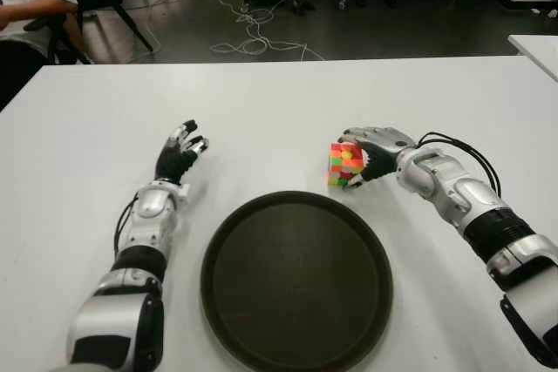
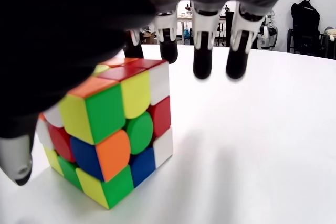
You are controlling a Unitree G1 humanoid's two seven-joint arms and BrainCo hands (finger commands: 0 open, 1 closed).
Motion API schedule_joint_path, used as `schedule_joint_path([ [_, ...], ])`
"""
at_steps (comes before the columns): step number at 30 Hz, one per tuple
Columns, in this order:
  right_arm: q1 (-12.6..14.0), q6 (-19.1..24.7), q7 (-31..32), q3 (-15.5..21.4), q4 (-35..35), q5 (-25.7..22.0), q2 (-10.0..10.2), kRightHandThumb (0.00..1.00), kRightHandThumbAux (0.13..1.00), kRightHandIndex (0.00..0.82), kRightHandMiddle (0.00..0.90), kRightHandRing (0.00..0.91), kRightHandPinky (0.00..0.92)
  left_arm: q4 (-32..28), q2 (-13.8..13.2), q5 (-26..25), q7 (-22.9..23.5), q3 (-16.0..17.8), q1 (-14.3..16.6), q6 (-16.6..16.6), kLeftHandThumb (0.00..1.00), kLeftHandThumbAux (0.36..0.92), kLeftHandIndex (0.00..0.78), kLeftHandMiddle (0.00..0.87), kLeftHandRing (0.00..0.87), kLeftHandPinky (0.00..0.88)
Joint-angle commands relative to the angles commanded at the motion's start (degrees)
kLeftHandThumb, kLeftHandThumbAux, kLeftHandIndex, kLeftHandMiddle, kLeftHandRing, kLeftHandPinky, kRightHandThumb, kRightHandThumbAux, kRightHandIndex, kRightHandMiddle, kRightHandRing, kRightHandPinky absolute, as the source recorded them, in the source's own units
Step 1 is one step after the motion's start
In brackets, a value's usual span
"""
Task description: Pick up the Rubik's Cube and put it in the plate
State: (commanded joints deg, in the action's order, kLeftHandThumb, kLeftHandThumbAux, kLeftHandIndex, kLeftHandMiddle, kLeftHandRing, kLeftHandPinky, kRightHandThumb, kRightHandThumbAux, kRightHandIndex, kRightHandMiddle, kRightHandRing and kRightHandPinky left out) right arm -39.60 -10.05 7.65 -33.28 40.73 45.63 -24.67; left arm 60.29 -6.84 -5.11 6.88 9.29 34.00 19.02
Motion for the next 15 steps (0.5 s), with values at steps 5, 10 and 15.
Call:
schedule_joint_path([
  [5, 0.1, 0.5, -0.3, -0.2, 0.3, 0.0, 0.2, 0.000, 0.513, 0.072, 0.088, 0.151, 0.233, 0.4, -0.1, -0.1, 0.0, 0.1, 0.1, -0.1, 0.199, 0.720, 0.038, 0.092, 0.089, 0.071],
  [10, -0.2, 0.2, -0.5, -0.3, 0.9, -0.1, 0.3, 0.000, 0.515, 0.074, 0.091, 0.133, 0.182, 0.4, -0.1, -0.2, 0.3, 0.2, 0.1, -0.1, 0.197, 0.709, 0.042, 0.098, 0.097, 0.076],
  [15, -0.4, 0.3, 0.0, -0.5, 1.1, -0.2, 0.3, 0.000, 0.508, 0.077, 0.086, 0.114, 0.149, 0.4, -0.2, -0.1, 0.6, 0.2, 0.1, -0.2, 0.205, 0.705, 0.044, 0.102, 0.101, 0.080],
])
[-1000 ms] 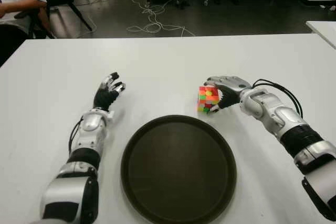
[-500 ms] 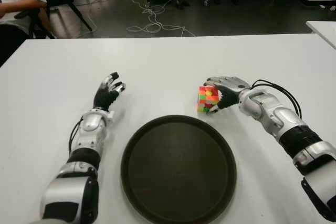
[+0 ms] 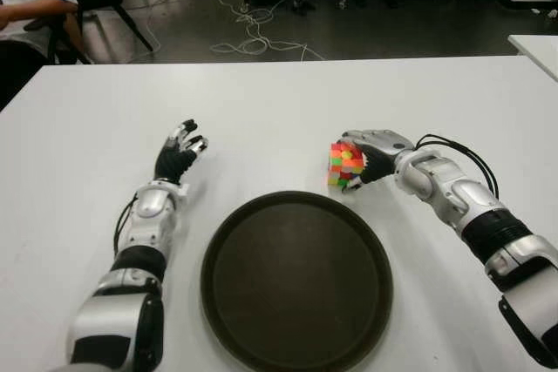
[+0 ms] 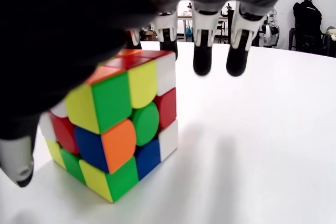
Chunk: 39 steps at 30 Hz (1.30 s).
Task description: Pick up the Rubik's Cube and put it in the plate
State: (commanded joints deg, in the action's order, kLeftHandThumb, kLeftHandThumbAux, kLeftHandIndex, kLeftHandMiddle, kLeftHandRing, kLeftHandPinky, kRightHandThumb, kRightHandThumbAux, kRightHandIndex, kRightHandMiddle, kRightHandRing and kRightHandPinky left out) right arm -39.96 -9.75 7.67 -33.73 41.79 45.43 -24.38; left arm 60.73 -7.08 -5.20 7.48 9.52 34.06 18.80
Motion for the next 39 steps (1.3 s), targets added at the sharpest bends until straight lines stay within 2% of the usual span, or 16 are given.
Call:
schedule_joint_path([
  [7, 0.2, 0.7, 0.5, 0.3, 0.0, -0.4, 0.2, 0.000, 0.505, 0.079, 0.075, 0.103, 0.153, -0.2, -0.2, 0.2, 0.4, -0.1, -0.1, 0.3, 0.195, 0.712, 0.036, 0.088, 0.081, 0.065],
  [32, -1.4, 0.4, -0.2, -0.6, 2.9, 0.7, 0.3, 0.000, 0.522, 0.077, 0.097, 0.140, 0.192, -0.4, -0.2, 0.2, 0.3, -0.1, -0.5, 0.4, 0.217, 0.705, 0.043, 0.100, 0.094, 0.078],
  [39, -1.6, 0.0, -1.4, -0.6, 3.7, 0.8, 0.4, 0.000, 0.497, 0.087, 0.118, 0.164, 0.225, -0.7, -0.1, 0.1, 0.5, 0.0, -0.6, 0.5, 0.213, 0.714, 0.043, 0.100, 0.090, 0.074],
])
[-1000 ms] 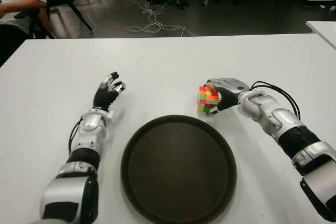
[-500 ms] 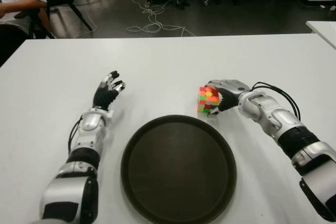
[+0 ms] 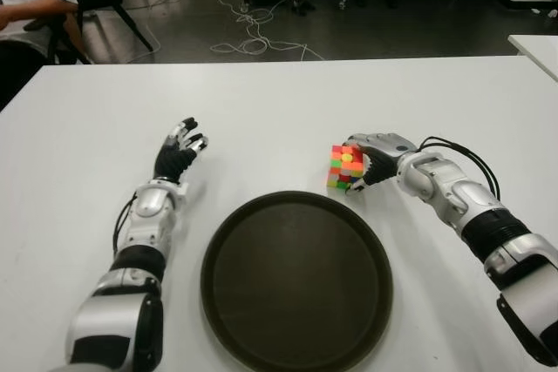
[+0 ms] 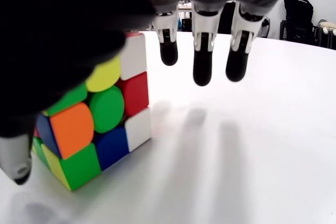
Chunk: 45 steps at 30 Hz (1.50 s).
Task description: Pick up the Rubik's Cube and put it in the plate
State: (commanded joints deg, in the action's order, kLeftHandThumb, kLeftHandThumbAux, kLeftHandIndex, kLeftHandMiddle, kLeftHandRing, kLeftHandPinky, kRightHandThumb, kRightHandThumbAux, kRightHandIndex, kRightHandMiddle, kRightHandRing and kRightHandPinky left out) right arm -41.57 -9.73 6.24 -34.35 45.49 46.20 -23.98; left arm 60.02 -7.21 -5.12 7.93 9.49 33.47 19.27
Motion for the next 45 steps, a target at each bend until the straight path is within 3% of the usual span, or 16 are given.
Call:
schedule_joint_path([
  [7, -0.2, -1.3, -2.6, -0.3, 0.9, 0.8, -0.3, 0.000, 0.566, 0.092, 0.128, 0.168, 0.235, -0.4, 0.0, 0.1, -0.1, -0.1, -0.2, -0.2, 0.204, 0.718, 0.042, 0.098, 0.092, 0.070],
  [11, -0.2, -2.1, -4.4, -0.2, 1.4, 1.2, -0.4, 0.055, 0.624, 0.099, 0.146, 0.187, 0.265, -0.6, 0.1, 0.2, -0.3, -0.2, -0.3, -0.2, 0.198, 0.725, 0.041, 0.096, 0.089, 0.067],
  [15, -0.3, -4.5, -8.0, 0.1, 2.9, 1.0, -0.4, 0.325, 0.703, 0.180, 0.183, 0.226, 0.303, 0.3, 0.3, 0.2, -0.9, -0.1, 0.0, 0.0, 0.190, 0.731, 0.046, 0.103, 0.098, 0.076],
  [16, -0.4, -4.8, -8.5, 0.1, 3.2, 0.9, -0.4, 0.458, 0.711, 0.263, 0.198, 0.233, 0.307, 0.4, 0.3, 0.2, -1.0, 0.0, 0.0, 0.0, 0.190, 0.731, 0.046, 0.104, 0.099, 0.078],
  [18, -0.5, -5.4, -9.4, 0.3, 3.5, 0.7, -0.3, 0.575, 0.717, 0.336, 0.214, 0.240, 0.310, 0.3, 0.3, 0.2, -1.0, 0.0, 0.0, 0.0, 0.190, 0.730, 0.047, 0.104, 0.100, 0.079],
  [21, -0.5, -5.6, -10.3, 0.6, 3.9, 0.5, -0.2, 0.658, 0.722, 0.389, 0.227, 0.245, 0.308, 0.0, 0.2, 0.2, -0.8, -0.1, -0.1, 0.1, 0.192, 0.726, 0.048, 0.103, 0.099, 0.078],
  [45, -0.7, -5.2, -11.7, 1.5, 5.1, 0.1, 0.5, 0.701, 0.723, 0.415, 0.160, 0.158, 0.193, -0.3, 0.2, 0.2, -0.3, -0.2, -0.3, 0.0, 0.191, 0.695, 0.039, 0.089, 0.086, 0.067],
])
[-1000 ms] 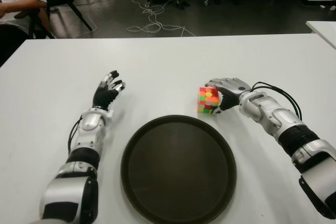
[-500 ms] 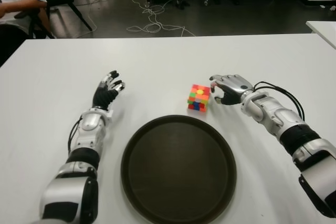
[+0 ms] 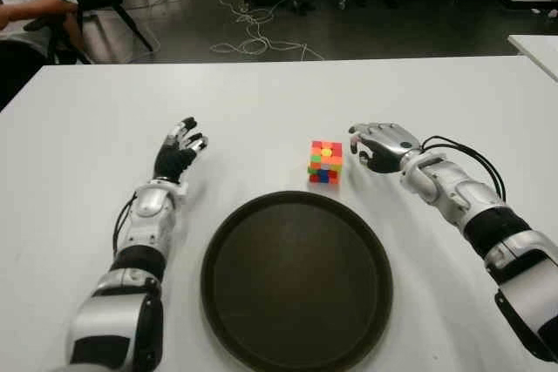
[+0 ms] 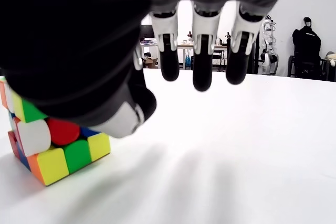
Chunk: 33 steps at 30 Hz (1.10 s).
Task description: Pick up the Rubik's Cube and put it in the plate
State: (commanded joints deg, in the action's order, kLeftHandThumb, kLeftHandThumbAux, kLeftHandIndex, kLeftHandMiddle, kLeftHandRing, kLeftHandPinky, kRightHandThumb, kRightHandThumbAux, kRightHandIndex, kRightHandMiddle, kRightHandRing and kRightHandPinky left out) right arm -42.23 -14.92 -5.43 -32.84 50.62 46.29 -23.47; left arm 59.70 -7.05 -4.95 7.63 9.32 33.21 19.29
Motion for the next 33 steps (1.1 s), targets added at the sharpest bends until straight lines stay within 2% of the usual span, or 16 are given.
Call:
schedule_joint_path([
  [15, -0.2, 1.0, -0.6, -0.2, 0.4, 0.5, 0.0, 0.700, 0.722, 0.415, 0.143, 0.138, 0.177, -0.1, 0.3, 0.0, -0.7, 0.1, 0.2, -0.2, 0.217, 0.718, 0.045, 0.098, 0.096, 0.081],
  [30, -0.1, 1.6, 0.0, -0.3, -0.8, 0.6, -0.2, 0.698, 0.722, 0.415, 0.137, 0.122, 0.147, 0.2, 0.0, 0.4, -1.0, -0.6, 0.3, -0.1, 0.205, 0.705, 0.044, 0.096, 0.097, 0.082],
  [32, 0.0, 1.6, -0.3, -0.4, -0.4, 0.6, -0.1, 0.691, 0.724, 0.407, 0.105, 0.113, 0.153, 0.4, 0.0, 0.3, -1.0, -0.5, 0.4, -0.2, 0.200, 0.696, 0.045, 0.099, 0.098, 0.078],
  [33, 0.1, 1.8, -0.4, -0.3, -0.4, 0.6, 0.0, 0.614, 0.678, 0.324, 0.077, 0.088, 0.123, 0.5, 0.0, 0.2, -0.9, -0.4, 0.5, -0.3, 0.199, 0.695, 0.045, 0.099, 0.098, 0.078],
])
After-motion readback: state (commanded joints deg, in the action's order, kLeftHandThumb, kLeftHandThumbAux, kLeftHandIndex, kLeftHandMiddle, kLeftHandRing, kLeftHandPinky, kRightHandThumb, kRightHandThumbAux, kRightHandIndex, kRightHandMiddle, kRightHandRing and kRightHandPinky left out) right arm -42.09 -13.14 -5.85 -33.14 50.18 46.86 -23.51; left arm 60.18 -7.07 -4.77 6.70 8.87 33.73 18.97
